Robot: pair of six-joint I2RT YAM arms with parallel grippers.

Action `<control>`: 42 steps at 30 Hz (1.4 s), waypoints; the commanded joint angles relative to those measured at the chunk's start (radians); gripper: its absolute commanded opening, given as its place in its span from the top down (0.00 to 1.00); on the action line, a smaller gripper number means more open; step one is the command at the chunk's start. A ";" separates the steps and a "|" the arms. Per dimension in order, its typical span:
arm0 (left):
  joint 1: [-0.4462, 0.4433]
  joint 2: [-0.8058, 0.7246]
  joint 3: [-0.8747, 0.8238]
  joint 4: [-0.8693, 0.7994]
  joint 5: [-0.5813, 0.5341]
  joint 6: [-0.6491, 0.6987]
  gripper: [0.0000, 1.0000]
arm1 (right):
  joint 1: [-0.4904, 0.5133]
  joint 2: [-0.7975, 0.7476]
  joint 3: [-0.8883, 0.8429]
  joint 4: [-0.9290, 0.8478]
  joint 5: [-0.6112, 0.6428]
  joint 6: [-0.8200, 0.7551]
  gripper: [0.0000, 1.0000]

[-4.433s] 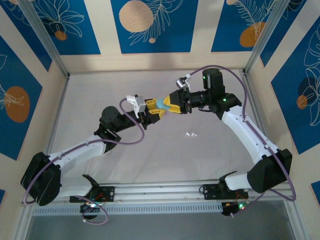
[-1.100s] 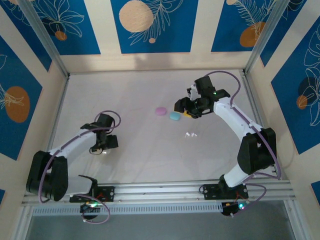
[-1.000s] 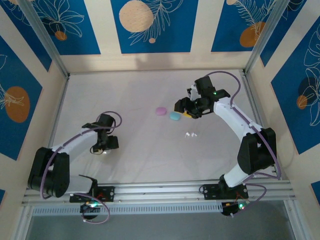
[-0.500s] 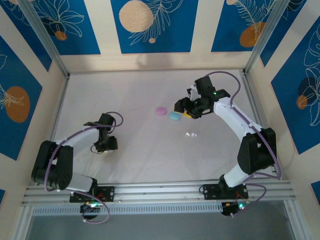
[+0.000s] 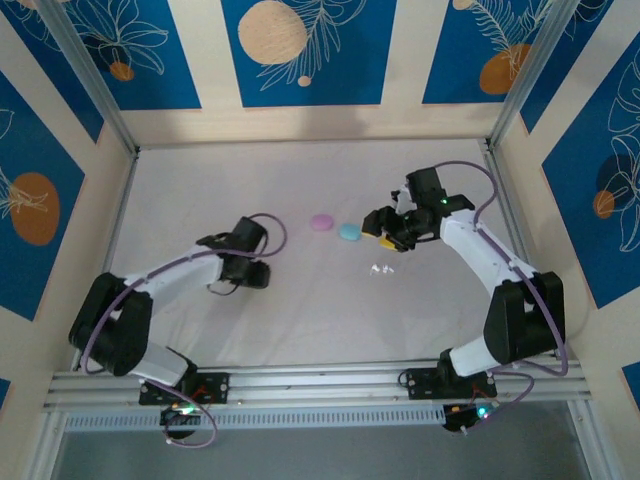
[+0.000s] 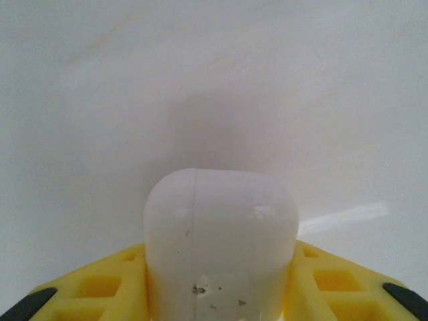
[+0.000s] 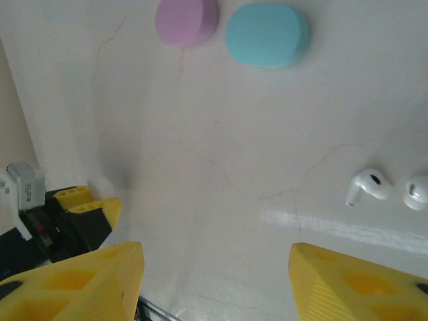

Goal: Insert wireless bluetooth earbuds into charging case

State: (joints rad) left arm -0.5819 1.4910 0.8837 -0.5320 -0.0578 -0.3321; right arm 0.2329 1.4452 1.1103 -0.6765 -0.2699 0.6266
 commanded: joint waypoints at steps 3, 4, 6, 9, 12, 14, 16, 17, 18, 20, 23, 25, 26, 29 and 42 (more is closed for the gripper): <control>-0.212 0.151 0.169 0.078 -0.025 0.198 0.62 | -0.074 -0.112 -0.087 0.016 -0.057 0.037 0.40; -0.245 0.169 0.190 0.089 -0.030 0.218 0.62 | -0.093 -0.125 -0.103 0.024 -0.076 0.038 0.40; -0.290 0.171 0.195 0.153 -0.019 0.260 0.63 | -0.131 -0.160 -0.142 0.052 -0.140 0.037 0.41; -0.324 0.119 0.143 0.294 0.017 0.336 0.66 | -0.176 -0.200 -0.185 0.095 -0.221 0.038 0.41; -0.328 0.039 0.054 0.435 0.087 0.434 0.67 | -0.199 -0.227 -0.212 0.128 -0.283 0.029 0.41; -0.328 -0.019 -0.007 0.506 0.137 0.522 0.67 | -0.199 -0.233 -0.220 0.151 -0.319 0.027 0.42; -0.327 -0.063 -0.052 0.555 0.169 0.592 0.67 | -0.195 -0.235 -0.222 0.178 -0.368 0.025 0.43; -0.328 -0.082 -0.066 0.569 0.188 0.627 0.67 | -0.190 -0.236 -0.223 0.192 -0.393 0.025 0.43; -0.328 -0.095 -0.075 0.572 0.200 0.650 0.67 | -0.184 -0.236 -0.223 0.203 -0.408 0.025 0.43; -0.329 -0.116 -0.076 0.566 0.208 0.679 0.67 | -0.165 -0.239 -0.222 0.231 -0.443 0.018 0.44; -0.328 -0.133 -0.063 0.548 0.217 0.694 0.67 | -0.124 -0.241 -0.208 0.242 -0.480 -0.012 0.45; -0.328 -0.149 -0.061 0.554 0.217 0.691 0.67 | -0.091 -0.238 -0.187 0.227 -0.494 -0.052 0.45; -0.328 -0.161 -0.064 0.563 0.220 0.690 0.67 | -0.074 -0.233 -0.170 0.201 -0.488 -0.082 0.46; -0.328 -0.186 -0.064 0.569 0.228 0.696 0.67 | -0.027 -0.215 -0.124 0.139 -0.497 -0.138 0.47; -0.328 -0.223 -0.046 0.576 0.215 0.688 0.66 | 0.132 -0.127 -0.066 0.061 -0.504 -0.186 0.51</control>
State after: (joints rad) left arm -0.9119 1.2900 0.8188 0.0223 0.1345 0.3481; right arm 0.3546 1.3159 1.0260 -0.5915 -0.7181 0.4694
